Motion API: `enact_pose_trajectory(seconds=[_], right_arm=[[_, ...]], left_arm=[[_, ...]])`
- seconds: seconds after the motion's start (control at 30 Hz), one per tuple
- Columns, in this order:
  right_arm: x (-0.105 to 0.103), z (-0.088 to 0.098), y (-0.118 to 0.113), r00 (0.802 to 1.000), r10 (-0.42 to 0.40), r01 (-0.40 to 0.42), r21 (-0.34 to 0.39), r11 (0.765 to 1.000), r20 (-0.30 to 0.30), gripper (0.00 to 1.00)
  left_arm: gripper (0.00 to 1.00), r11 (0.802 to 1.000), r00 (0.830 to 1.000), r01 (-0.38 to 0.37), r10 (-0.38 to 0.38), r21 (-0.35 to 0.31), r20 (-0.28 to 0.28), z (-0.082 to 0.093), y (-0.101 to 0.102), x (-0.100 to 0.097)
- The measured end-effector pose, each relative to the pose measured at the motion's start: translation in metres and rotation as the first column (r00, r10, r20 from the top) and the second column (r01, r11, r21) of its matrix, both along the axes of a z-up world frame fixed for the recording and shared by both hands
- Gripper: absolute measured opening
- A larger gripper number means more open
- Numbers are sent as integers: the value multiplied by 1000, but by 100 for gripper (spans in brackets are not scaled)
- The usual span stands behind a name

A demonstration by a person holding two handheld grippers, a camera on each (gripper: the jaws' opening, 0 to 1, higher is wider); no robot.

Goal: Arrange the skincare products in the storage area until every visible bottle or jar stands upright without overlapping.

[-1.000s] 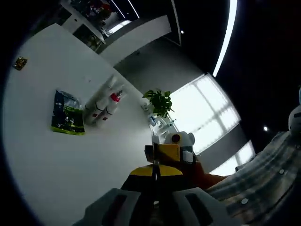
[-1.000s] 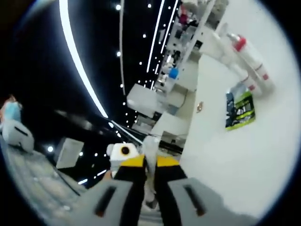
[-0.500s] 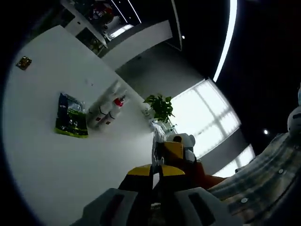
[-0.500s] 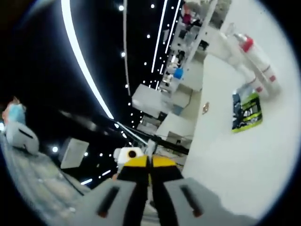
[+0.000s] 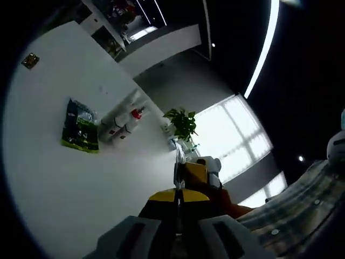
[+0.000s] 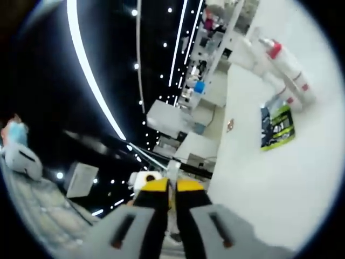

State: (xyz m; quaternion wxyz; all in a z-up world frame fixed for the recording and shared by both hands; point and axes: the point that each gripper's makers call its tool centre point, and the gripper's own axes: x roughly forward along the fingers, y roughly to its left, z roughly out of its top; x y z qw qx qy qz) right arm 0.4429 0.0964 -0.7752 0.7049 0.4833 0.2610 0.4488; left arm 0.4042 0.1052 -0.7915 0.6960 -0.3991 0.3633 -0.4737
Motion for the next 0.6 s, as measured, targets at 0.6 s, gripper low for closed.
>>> enact_pose_trajectory(seconds=[0.6], right_arm=[[1,-18,0,1000,14,-16,-78,997,-22,6]], left_arm=[[1,991,989,-135,135,10,-60,-14,31,16]])
